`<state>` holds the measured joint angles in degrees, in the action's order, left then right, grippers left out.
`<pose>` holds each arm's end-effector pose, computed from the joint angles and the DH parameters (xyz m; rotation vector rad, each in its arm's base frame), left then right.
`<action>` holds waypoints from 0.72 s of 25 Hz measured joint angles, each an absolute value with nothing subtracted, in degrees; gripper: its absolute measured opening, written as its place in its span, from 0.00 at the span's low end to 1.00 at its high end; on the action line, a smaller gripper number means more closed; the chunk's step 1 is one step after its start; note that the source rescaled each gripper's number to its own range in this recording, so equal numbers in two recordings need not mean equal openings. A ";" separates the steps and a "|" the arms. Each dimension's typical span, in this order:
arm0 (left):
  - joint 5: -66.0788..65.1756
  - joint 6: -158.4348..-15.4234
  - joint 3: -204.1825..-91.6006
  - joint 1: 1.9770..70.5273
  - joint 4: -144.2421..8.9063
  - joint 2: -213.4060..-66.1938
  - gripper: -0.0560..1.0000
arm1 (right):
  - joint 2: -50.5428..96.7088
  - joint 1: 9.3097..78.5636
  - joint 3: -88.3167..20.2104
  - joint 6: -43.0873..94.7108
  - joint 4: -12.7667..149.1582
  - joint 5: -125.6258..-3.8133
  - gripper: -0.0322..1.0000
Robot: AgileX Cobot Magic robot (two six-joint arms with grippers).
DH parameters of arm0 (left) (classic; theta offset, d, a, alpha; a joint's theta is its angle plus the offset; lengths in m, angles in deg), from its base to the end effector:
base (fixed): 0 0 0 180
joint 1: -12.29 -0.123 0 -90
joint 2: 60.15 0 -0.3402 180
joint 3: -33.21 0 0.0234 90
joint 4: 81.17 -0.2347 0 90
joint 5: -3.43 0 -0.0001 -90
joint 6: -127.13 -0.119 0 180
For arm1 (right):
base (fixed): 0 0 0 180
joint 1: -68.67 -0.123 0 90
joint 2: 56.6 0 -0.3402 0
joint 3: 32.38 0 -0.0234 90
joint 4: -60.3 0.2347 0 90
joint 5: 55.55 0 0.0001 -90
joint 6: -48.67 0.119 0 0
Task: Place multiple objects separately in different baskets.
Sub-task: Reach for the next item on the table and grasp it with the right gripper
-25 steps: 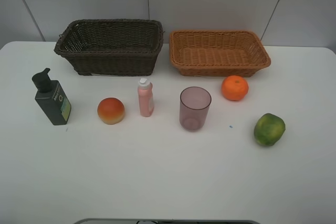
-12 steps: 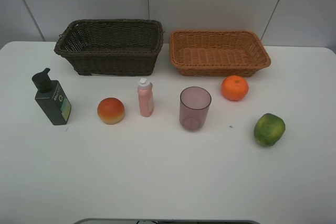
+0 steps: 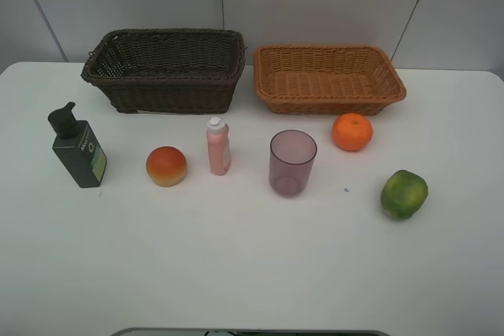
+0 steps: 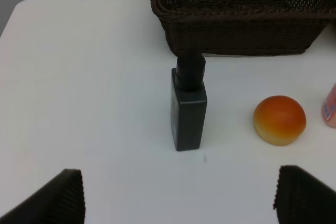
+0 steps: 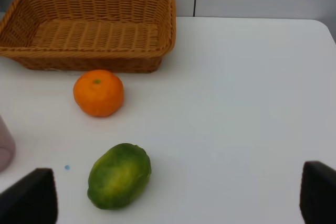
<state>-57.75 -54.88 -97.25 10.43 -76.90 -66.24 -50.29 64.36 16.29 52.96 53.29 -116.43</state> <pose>-0.0515 -0.0094 0.2574 0.0070 2.0368 -0.0467 -0.0517 -0.0166 0.2629 0.0071 2.0166 -0.0504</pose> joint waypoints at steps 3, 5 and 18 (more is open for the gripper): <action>-57.75 -54.88 -97.25 10.43 -76.90 -66.24 0.89 | -50.29 64.36 16.29 52.96 53.29 -116.43 0.96; -57.75 -54.88 -97.25 10.43 -76.90 -66.24 0.89 | -50.16 64.36 16.29 52.96 53.72 -116.43 0.96; -57.69 -54.88 -97.25 10.43 -76.90 -66.24 0.89 | -8.80 64.36 -3.56 53.81 53.88 -113.92 0.96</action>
